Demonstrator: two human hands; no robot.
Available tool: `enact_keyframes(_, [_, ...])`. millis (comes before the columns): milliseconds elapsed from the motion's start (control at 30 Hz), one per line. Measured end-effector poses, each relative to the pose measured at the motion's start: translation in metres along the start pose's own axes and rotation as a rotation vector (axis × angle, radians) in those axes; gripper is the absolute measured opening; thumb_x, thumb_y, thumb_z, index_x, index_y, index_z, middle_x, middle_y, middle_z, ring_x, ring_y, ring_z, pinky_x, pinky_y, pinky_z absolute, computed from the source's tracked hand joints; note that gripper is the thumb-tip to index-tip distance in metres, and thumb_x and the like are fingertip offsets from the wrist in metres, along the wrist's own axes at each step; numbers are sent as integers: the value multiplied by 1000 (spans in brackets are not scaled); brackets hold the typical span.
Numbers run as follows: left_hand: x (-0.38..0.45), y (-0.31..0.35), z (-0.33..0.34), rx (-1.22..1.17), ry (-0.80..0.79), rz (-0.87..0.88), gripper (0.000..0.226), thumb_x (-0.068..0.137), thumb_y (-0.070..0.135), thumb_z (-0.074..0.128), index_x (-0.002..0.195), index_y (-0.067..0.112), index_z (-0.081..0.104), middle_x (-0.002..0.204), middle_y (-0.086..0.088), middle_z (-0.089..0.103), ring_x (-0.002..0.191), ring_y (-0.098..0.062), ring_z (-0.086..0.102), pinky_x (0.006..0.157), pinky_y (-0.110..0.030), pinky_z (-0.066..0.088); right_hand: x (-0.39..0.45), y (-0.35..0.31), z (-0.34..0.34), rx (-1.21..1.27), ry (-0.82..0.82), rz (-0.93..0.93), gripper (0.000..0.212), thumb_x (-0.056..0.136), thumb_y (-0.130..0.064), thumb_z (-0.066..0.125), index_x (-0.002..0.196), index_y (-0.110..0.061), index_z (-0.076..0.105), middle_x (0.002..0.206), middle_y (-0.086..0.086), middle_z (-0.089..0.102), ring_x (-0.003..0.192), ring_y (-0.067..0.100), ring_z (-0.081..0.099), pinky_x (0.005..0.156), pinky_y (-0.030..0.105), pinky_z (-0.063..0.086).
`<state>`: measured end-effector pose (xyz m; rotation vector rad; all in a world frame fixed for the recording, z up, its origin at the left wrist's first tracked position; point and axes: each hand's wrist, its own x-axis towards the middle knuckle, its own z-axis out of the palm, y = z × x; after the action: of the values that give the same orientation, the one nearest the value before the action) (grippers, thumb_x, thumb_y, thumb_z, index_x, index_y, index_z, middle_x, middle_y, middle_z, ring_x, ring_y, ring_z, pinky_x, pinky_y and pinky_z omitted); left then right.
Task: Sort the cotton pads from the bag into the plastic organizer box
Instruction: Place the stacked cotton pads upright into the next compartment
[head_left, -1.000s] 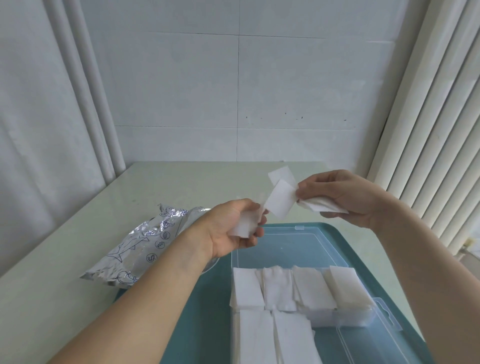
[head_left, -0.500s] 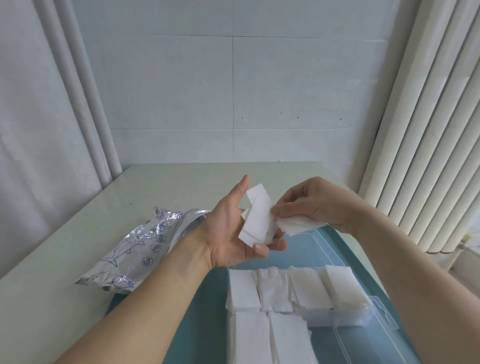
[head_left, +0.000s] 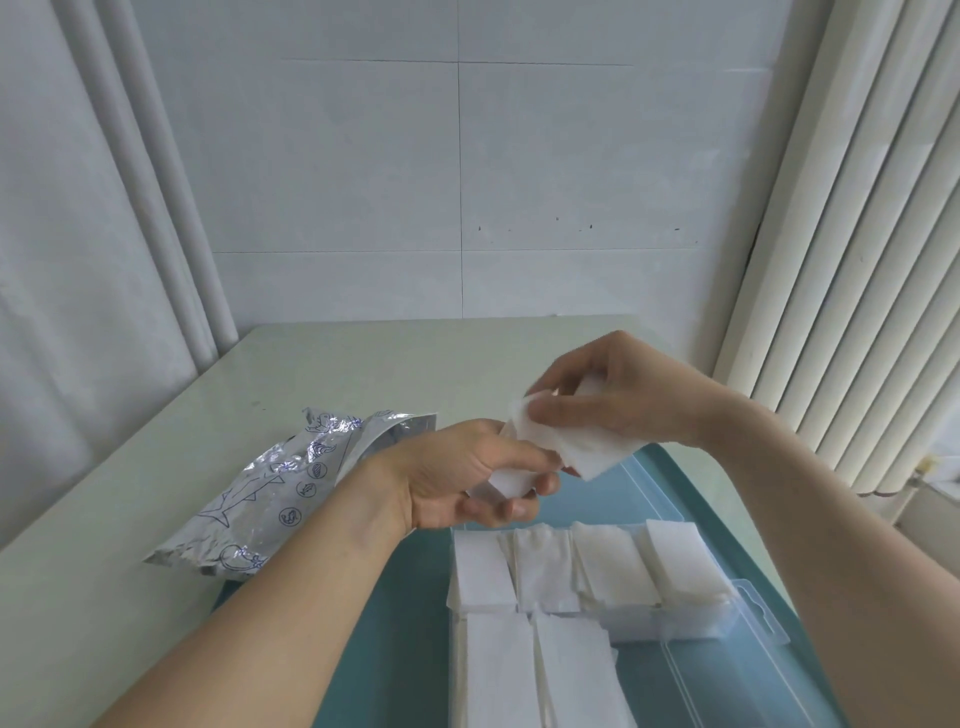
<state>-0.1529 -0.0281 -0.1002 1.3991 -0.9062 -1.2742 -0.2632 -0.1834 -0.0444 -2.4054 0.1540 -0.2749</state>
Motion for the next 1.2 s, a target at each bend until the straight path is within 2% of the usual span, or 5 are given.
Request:
enact_keyframes(300, [2, 2, -2, -30, 81, 59, 21, 100, 12, 52, 118, 6, 62, 74, 1, 46, 54, -11, 39, 42, -22, 14, -1, 10, -18, 244, 168, 58, 15, 86, -30, 76, 81, -16, 79, 82, 11, 74, 70, 14, 63, 65, 29, 51])
enact_keyframes(467, [3, 1, -5, -113, 107, 32, 24, 97, 16, 56, 118, 6, 59, 74, 1, 49, 54, -10, 42, 38, -18, 19, 0, 9, -23, 415, 358, 12, 16, 89, -26, 73, 81, -13, 76, 69, -4, 67, 62, 9, 58, 55, 19, 45])
enact_keyframes(733, [1, 8, -3, -408, -13, 56, 48, 90, 57, 50, 99, 14, 70, 88, -13, 59, 63, -26, 55, 42, -22, 36, -3, -2, -11, 1, 73, 61, 12, 88, -32, 72, 81, -30, 81, 80, -10, 76, 74, 6, 67, 70, 21, 55])
enact_keyframes(933, [2, 4, 0, -377, 74, 132, 31, 97, 36, 47, 108, 12, 64, 84, -11, 63, 62, -19, 56, 45, -19, 39, 0, 0, -10, 54, 187, 87, 13, 91, -26, 70, 92, -31, 82, 84, -18, 77, 76, 1, 66, 71, 17, 54])
enact_keyframes(1200, [11, 4, 1, -454, 274, 249, 27, 103, 18, 46, 117, 0, 61, 92, -16, 69, 71, -24, 67, 54, -25, 52, 7, 11, -19, 620, 337, 222, 19, 87, -16, 71, 84, 3, 73, 77, 14, 54, 56, 18, 43, 44, 24, 34])
